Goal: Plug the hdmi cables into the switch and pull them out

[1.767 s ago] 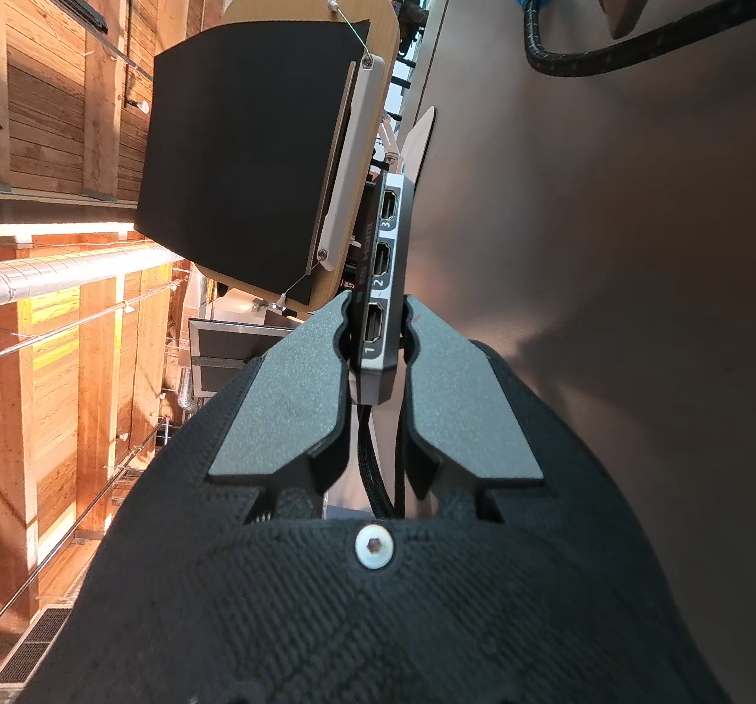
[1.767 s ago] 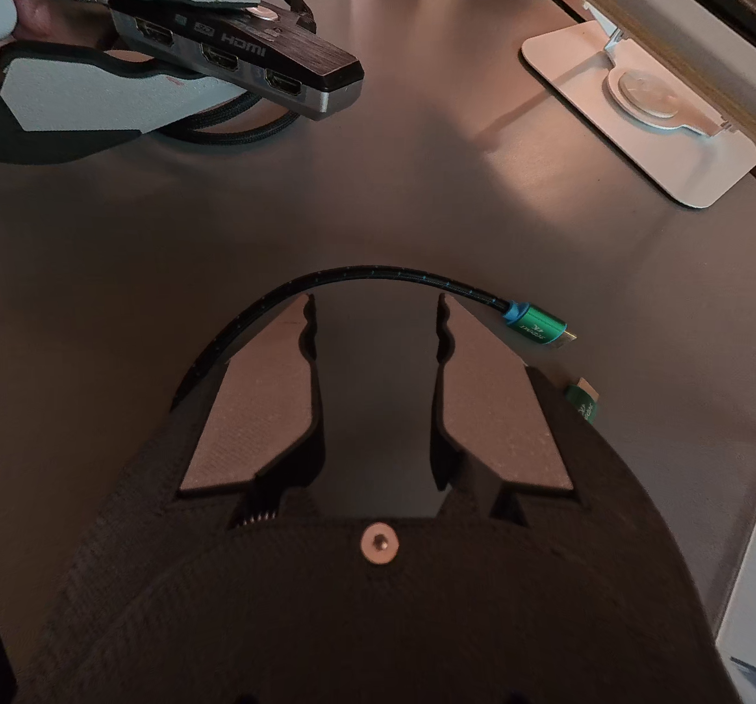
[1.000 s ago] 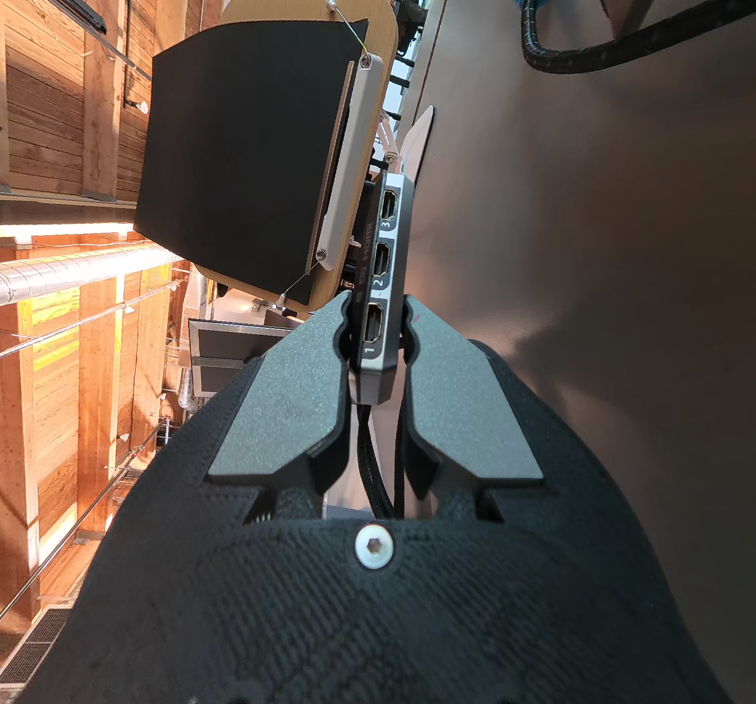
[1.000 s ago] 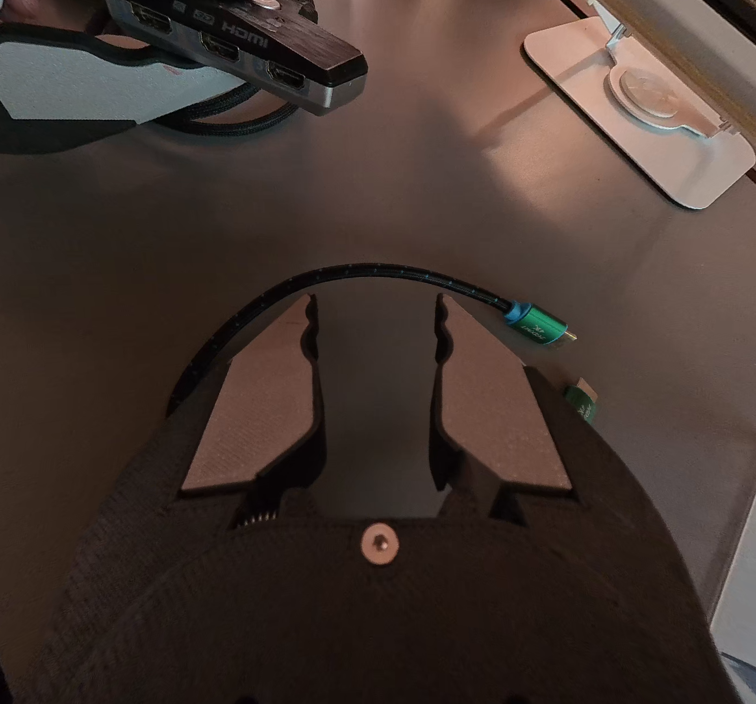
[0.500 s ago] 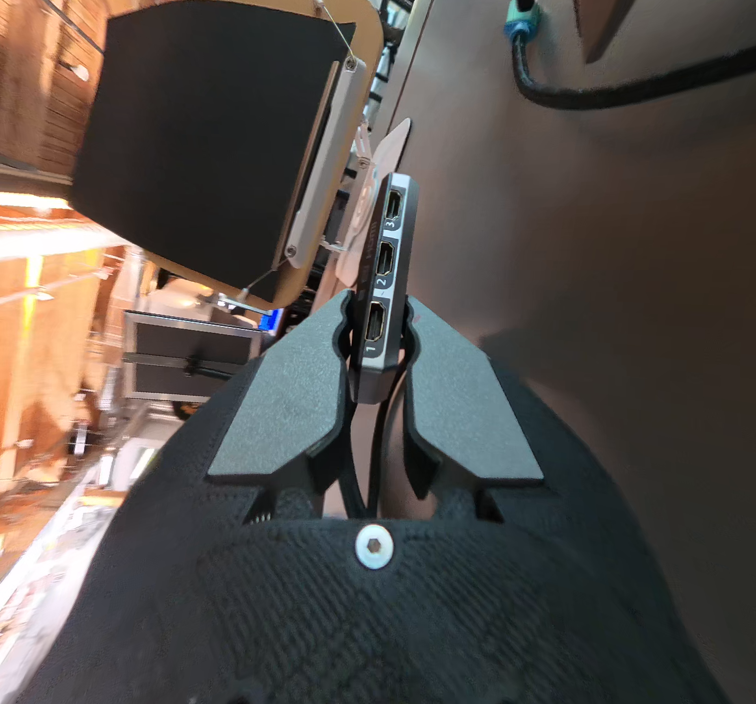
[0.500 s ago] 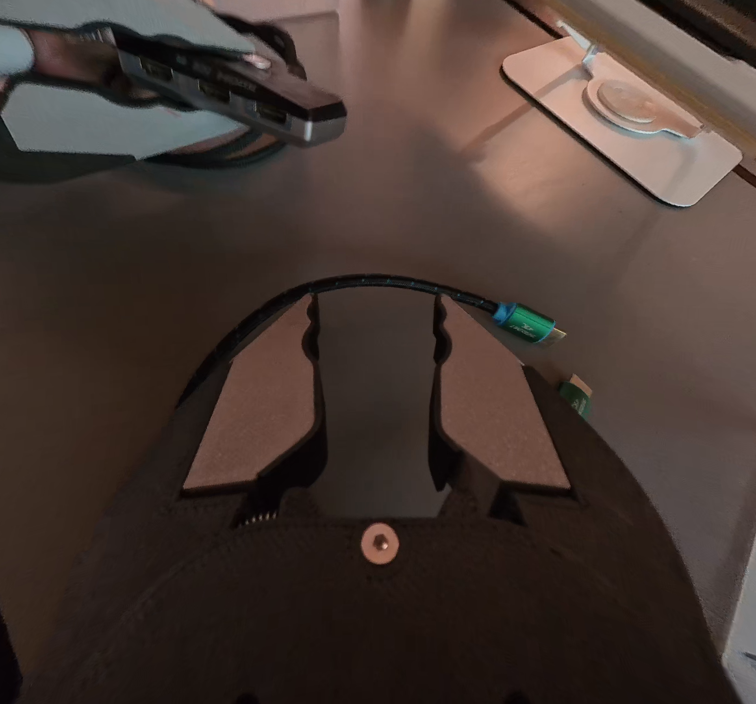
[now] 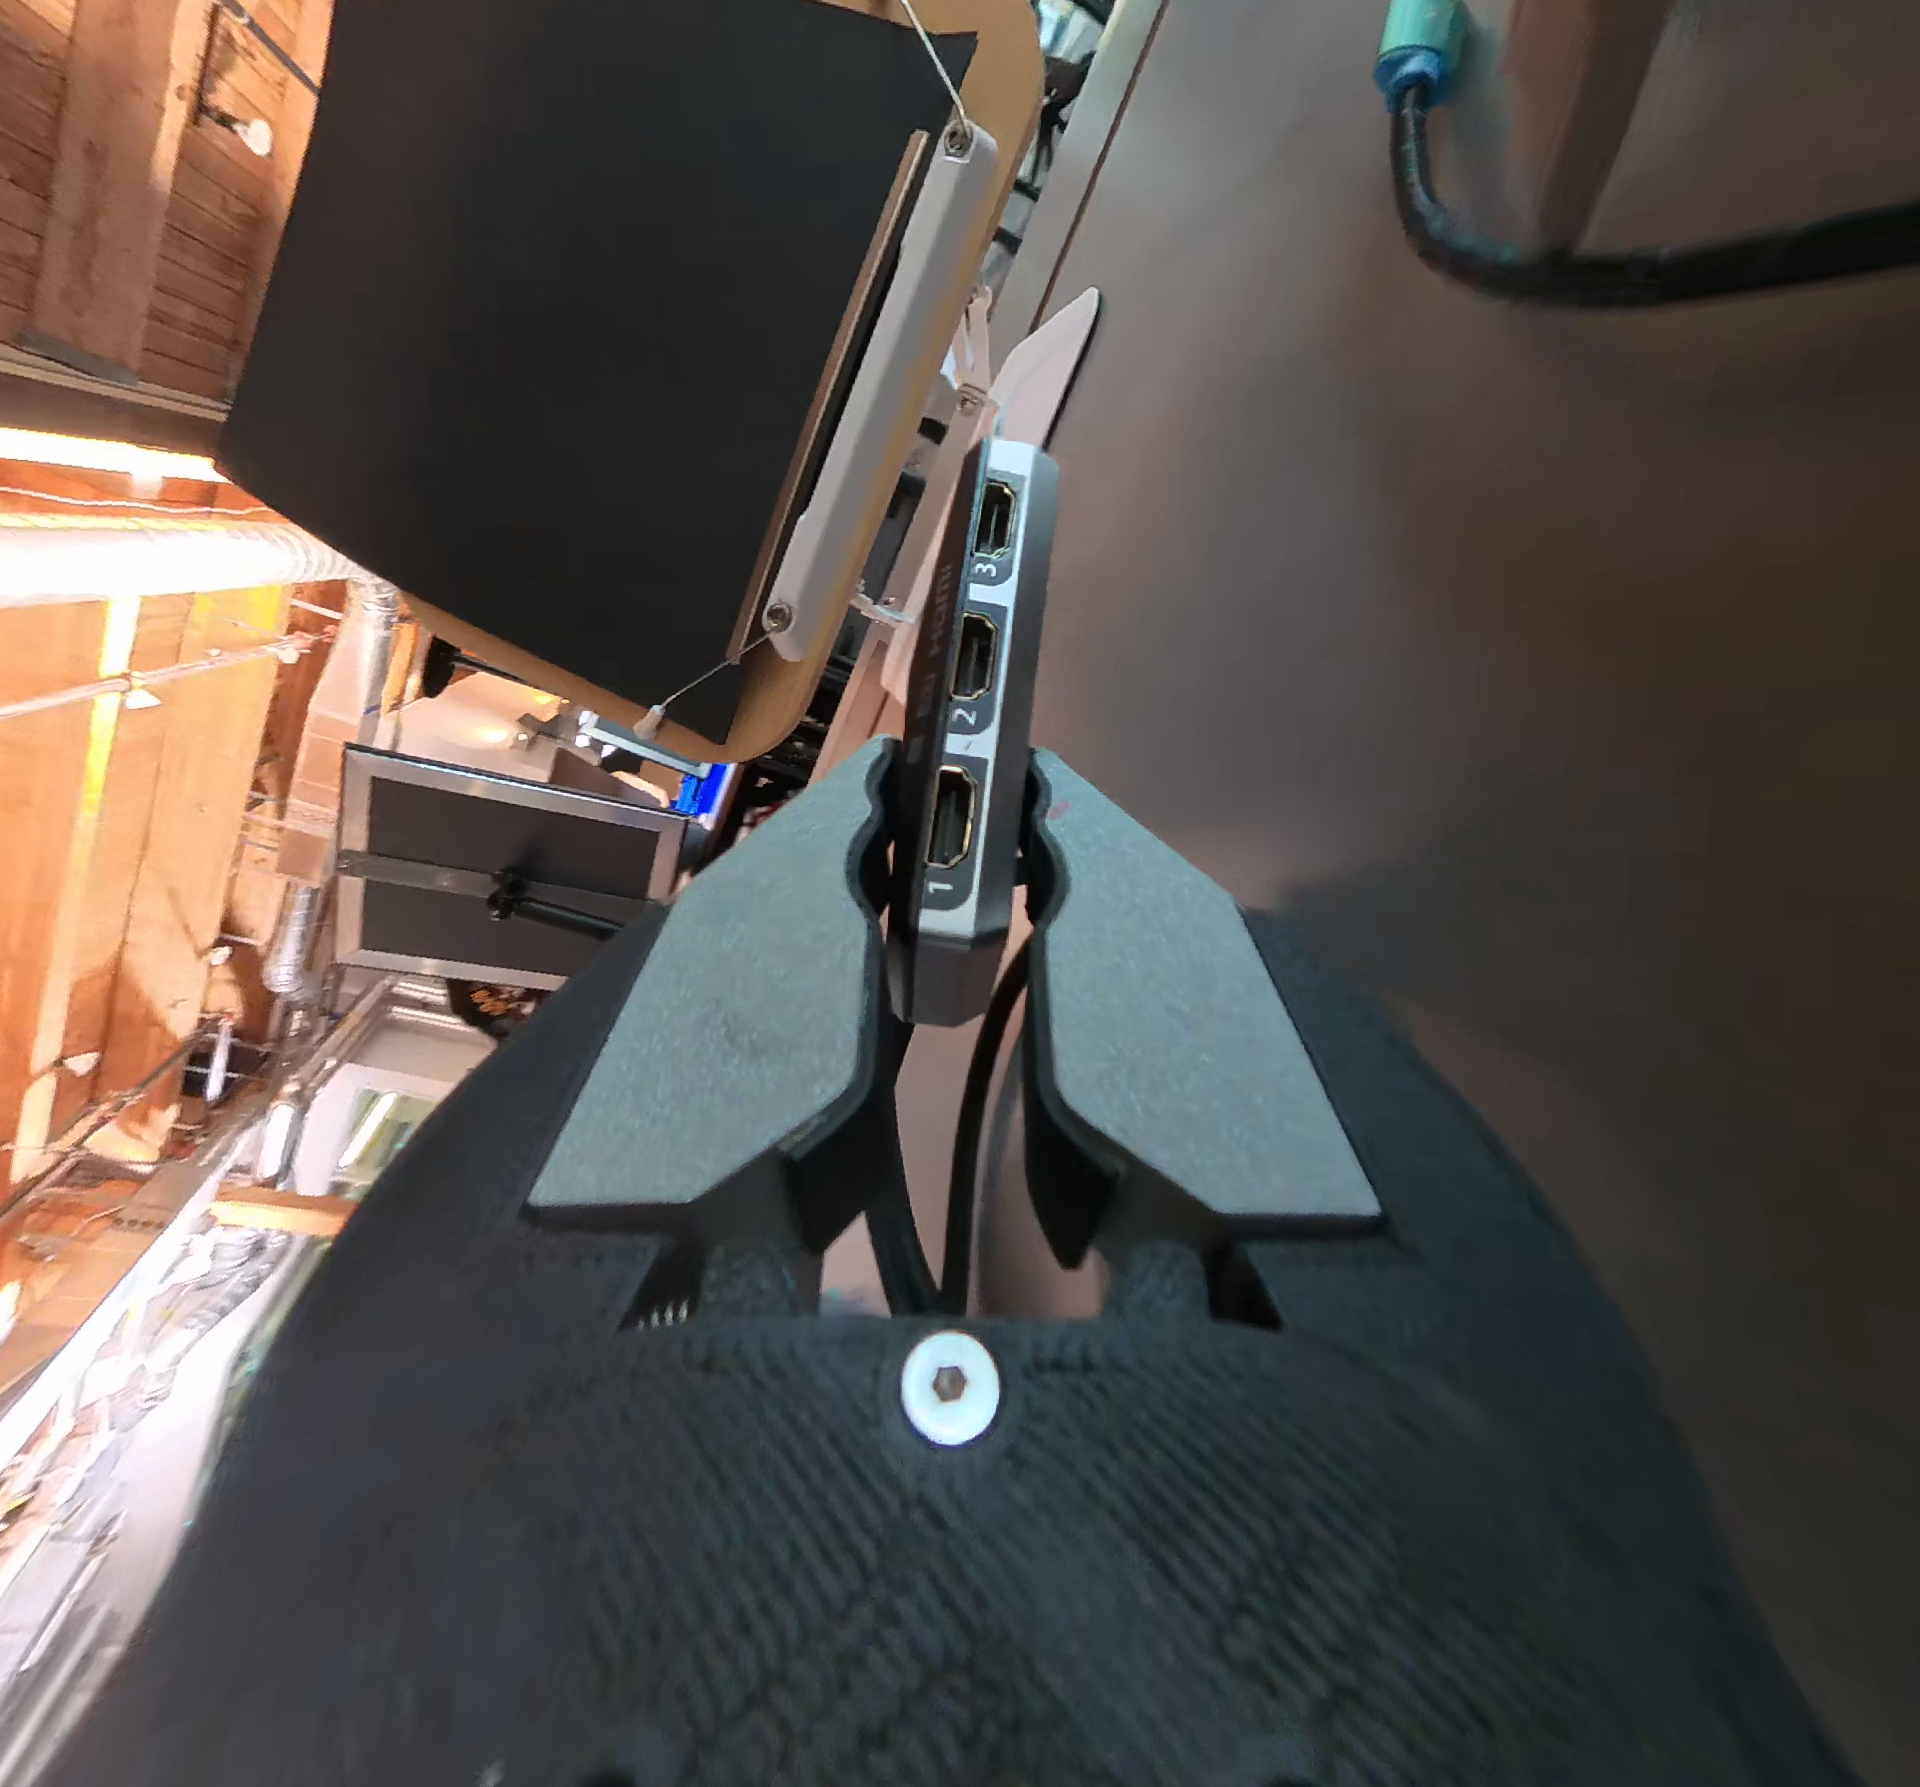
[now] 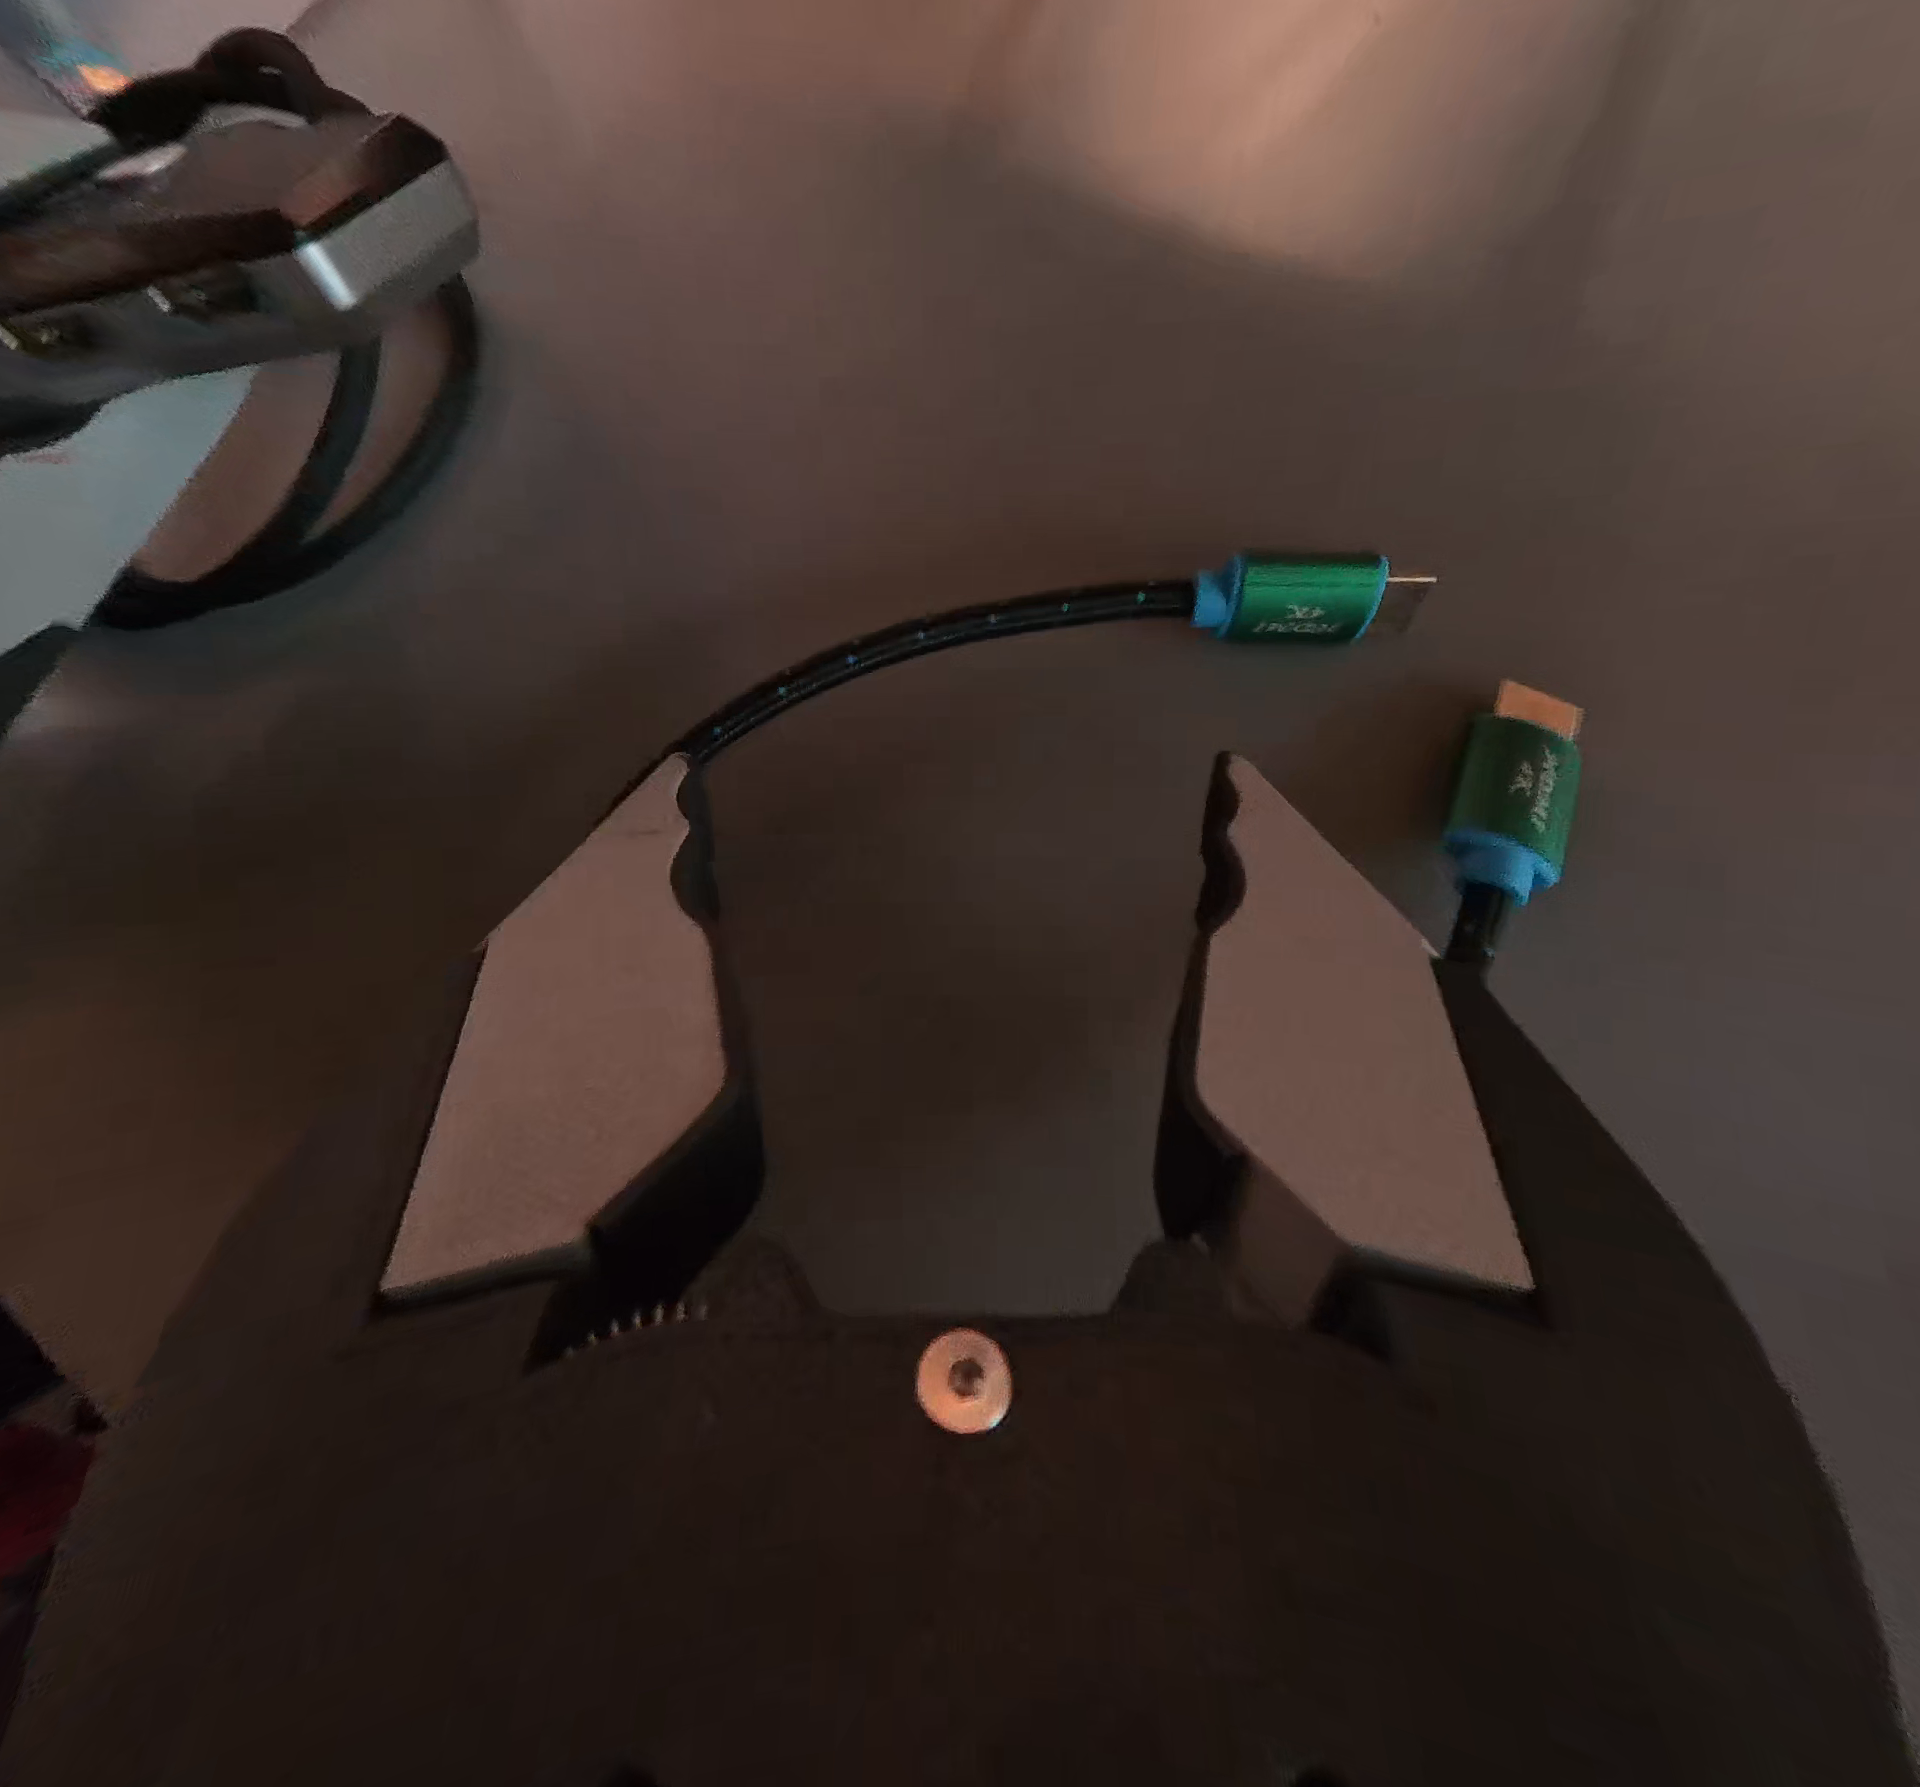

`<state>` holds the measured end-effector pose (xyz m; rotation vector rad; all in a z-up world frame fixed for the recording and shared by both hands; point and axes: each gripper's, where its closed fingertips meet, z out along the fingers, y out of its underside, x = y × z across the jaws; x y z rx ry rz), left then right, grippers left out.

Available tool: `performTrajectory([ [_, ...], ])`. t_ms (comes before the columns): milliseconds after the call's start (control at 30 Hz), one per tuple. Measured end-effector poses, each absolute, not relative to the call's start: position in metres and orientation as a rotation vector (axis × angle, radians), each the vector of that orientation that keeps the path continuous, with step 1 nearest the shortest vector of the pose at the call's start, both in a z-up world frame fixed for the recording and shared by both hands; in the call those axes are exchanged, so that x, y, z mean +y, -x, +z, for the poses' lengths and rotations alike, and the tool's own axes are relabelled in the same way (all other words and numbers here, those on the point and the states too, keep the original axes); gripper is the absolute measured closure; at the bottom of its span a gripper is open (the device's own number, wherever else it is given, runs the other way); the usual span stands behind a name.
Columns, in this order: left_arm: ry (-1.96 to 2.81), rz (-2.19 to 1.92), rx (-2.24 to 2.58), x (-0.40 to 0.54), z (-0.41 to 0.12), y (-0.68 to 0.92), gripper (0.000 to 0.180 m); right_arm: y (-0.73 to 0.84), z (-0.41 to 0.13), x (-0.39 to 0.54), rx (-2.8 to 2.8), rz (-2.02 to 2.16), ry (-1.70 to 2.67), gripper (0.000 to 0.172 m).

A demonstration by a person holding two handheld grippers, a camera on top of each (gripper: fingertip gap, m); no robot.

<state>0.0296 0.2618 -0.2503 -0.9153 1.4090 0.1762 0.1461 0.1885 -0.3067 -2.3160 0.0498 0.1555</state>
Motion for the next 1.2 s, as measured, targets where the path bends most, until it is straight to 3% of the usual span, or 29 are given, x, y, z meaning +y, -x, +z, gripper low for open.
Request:
performTrajectory([
  [100,0.908,0.198,1.398,0.263,-0.249,-0.029,0.161,-0.135,-0.308,0.206,0.036,0.232,2.319,0.083],
  [300,0.945,0.183,1.35,0.269,-0.242,-0.024,0.161,-0.092,-0.313,0.216,-0.452,0.331,2.368,0.157],
  [433,0.969,0.157,1.339,0.272,-0.242,-0.022,0.161,-0.088,-0.315,0.177,-0.887,0.209,2.404,0.15],
  [467,0.969,0.16,1.341,0.272,-0.242,-0.023,0.161,-0.093,-0.313,0.169,-0.921,0.151,2.409,0.14],
  [567,0.962,0.175,1.346,0.271,-0.243,-0.023,0.161,-0.114,-0.296,0.161,-0.696,0.081,2.441,0.129],
  [733,0.961,0.18,1.345,0.271,-0.243,-0.023,0.162,-0.078,-0.258,0.155,-0.283,0.441,2.223,0.086],
  [833,0.962,0.18,1.344,0.271,-0.243,-0.023,0.161,-0.072,-0.267,0.172,-0.162,0.332,2.21,0.077],
  [1000,0.97,0.181,1.333,0.273,-0.242,-0.021,0.161,-0.061,-0.292,0.204,-0.197,0.208,2.293,0.09],
  [1100,0.969,0.175,1.333,0.273,-0.242,-0.021,0.161,-0.056,-0.312,0.2,-0.358,0.22,2.377,0.133],
  [1133,0.969,0.173,1.334,0.273,-0.242,-0.021,0.161,-0.055,-0.312,0.195,-0.436,0.219,2.37,0.154],
  [1200,0.97,0.172,1.338,0.274,-0.242,-0.021,0.161,-0.044,-0.313,0.17,-0.701,0.275,2.355,0.154],
])
